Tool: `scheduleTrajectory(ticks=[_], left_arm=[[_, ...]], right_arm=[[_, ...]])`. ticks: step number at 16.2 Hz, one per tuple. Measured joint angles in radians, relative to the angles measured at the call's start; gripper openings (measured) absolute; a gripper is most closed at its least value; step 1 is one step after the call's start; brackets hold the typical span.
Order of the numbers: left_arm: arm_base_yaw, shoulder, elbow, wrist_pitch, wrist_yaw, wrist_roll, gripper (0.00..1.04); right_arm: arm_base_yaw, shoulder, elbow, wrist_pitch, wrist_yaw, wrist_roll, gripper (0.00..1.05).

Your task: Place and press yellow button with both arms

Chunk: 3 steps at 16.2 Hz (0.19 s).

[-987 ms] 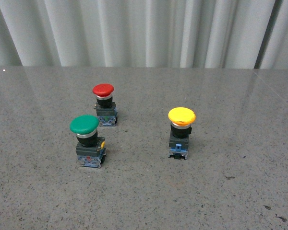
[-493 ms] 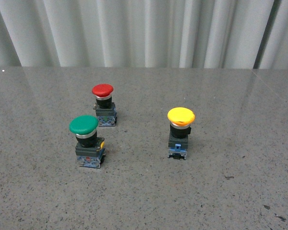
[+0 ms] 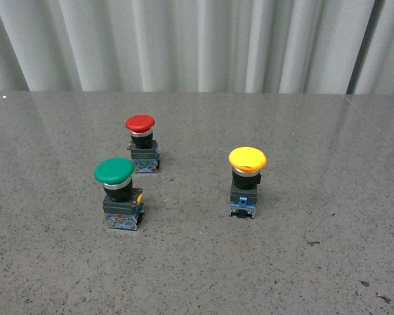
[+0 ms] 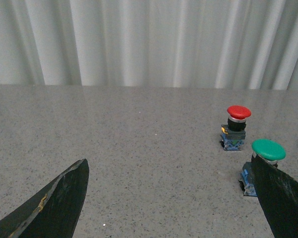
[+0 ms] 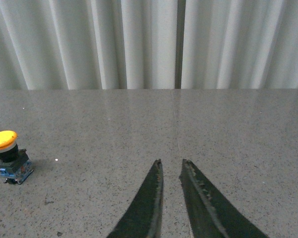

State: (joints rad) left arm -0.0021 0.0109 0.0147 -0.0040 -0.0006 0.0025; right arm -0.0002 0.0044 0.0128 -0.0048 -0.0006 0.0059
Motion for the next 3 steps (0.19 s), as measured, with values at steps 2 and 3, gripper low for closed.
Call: scheduleTrajectory(ticks=[2,3], left_arm=[[0.0,0.0,0.0,0.0,0.0,0.0,0.98],[0.0,0.0,0.0,0.0,0.0,0.0,0.98]], right_arm=[[0.0,0.0,0.0,0.0,0.0,0.0,0.62],[0.0,0.0,0.0,0.0,0.0,0.0,0.97]])
